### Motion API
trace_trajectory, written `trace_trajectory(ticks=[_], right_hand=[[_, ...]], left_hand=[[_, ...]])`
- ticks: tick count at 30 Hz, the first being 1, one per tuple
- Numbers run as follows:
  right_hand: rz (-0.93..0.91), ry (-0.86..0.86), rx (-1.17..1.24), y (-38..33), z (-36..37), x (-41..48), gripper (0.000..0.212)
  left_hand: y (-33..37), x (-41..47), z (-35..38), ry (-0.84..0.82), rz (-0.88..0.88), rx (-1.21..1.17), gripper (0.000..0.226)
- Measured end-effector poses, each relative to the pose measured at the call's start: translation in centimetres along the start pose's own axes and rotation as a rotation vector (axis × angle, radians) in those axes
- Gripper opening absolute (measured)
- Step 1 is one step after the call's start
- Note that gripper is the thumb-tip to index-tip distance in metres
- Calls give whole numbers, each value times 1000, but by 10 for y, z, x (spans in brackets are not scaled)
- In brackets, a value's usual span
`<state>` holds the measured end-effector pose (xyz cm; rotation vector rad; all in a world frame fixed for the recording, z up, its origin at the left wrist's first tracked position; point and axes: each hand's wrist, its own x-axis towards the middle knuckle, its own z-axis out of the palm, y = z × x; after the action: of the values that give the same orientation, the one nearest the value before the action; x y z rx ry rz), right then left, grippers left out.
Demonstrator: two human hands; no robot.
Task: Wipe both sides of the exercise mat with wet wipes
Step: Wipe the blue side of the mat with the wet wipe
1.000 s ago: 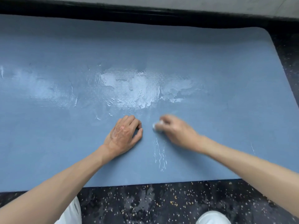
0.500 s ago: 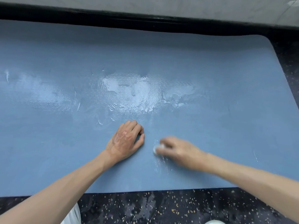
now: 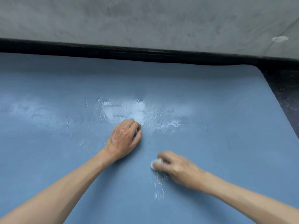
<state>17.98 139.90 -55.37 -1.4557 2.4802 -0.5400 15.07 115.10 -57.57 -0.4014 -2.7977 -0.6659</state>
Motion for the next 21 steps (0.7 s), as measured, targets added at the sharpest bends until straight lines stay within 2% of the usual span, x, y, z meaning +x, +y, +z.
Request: trace_trajectory(ticks=[1, 2, 3, 4, 6, 8, 10, 13, 14, 15, 16, 17, 19, 21], right_hand=[[47, 107, -35, 13, -10, 22, 17], [174, 190, -93, 32, -17, 45, 26], [277, 270, -140, 53, -26, 71, 29], [348, 331, -197, 74, -31, 91, 23], [521, 412, -73, 97, -41, 115, 5], [457, 353, -98, 102, -32, 117, 20], [354, 183, -22, 79, -24, 94, 20], [14, 48, 50, 42, -15, 46, 22], [-57, -22, 104, 43, -14, 39, 26], [-143, -29, 60, 49, -20, 43, 32], [-111, -50, 68, 65, -22, 54, 29], [-80, 14, 23, 78, -29, 72, 17], [67, 175, -36, 113, -40, 120, 17], [212, 278, -14, 147, -52, 169, 8]], left_hand=[[-4, 14, 2, 7, -13, 18, 23], [-8, 28, 3, 12, -25, 40, 24], [-13, 42, 4, 14, -37, 61, 26], [-17, 55, 5, 16, -52, 78, 28], [-27, 78, 6, 27, -95, 92, 33], [-37, 98, 6, 53, -149, 100, 37], [-47, 115, 10, 52, -191, 116, 40], [-58, 132, 23, 43, -248, 137, 39], [-60, 134, 26, 48, -265, 148, 37], [-60, 134, 29, 58, -276, 163, 36], [-60, 135, 31, 68, -279, 172, 36], [-60, 135, 32, 73, -277, 172, 36], [-61, 134, 32, 88, -272, 170, 35], [-62, 135, 32, 96, -276, 185, 34]])
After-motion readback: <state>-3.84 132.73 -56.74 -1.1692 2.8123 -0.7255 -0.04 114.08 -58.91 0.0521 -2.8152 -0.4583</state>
